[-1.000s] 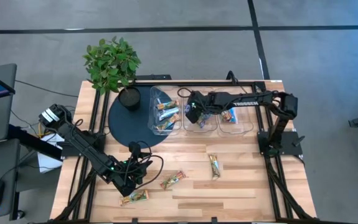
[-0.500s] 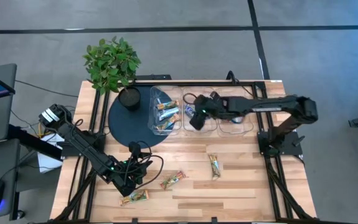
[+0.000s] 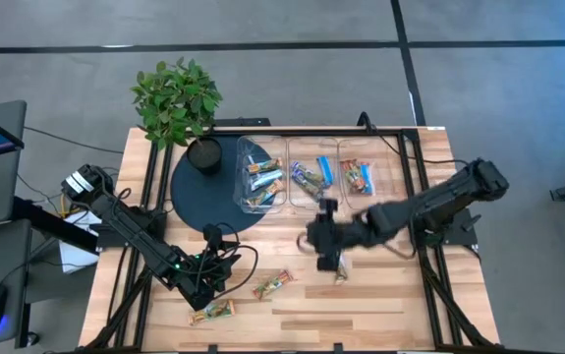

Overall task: Pick and place Granola Bars by type
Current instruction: Put the yellow granola bar into the left transparent bin

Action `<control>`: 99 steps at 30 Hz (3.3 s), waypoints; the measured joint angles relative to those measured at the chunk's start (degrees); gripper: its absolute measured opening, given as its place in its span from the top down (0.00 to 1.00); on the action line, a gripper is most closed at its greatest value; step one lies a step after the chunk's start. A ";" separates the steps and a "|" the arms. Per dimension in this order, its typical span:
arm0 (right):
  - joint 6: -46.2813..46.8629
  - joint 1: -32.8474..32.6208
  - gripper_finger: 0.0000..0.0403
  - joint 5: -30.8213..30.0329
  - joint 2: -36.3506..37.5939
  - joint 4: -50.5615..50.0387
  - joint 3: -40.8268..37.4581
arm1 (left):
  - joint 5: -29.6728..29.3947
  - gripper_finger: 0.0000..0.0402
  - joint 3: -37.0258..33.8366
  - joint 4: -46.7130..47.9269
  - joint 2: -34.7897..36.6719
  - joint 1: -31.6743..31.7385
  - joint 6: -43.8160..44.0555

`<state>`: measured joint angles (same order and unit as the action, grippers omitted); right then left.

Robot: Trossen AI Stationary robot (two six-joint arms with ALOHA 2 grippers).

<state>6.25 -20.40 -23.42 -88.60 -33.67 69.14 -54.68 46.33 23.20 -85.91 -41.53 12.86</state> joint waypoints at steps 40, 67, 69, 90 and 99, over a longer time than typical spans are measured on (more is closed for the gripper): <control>45.85 -22.09 0.68 -17.43 -13.83 -12.62 -0.04 | 40.88 0.57 -0.01 -5.55 -0.52 -4.00 17.67; 45.80 -22.21 0.68 -18.71 -13.83 -12.17 -0.07 | 46.90 0.57 2.60 -8.67 -10.45 -6.53 20.86; 45.78 -22.21 0.68 -18.71 -13.83 -12.16 -0.07 | 46.58 0.57 4.20 -6.29 -10.45 -6.53 20.30; 44.16 -21.86 0.69 -18.66 -13.83 -11.90 -0.07 | 49.36 0.39 10.36 8.61 -10.84 -6.92 37.41; 39.77 -19.90 0.69 -18.51 -13.83 -10.41 -0.07 | 49.37 0.28 8.29 6.19 -10.88 -7.23 41.26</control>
<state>46.02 -40.30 -41.93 -102.43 -44.07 69.08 -5.30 54.62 29.39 -96.79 -48.75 54.13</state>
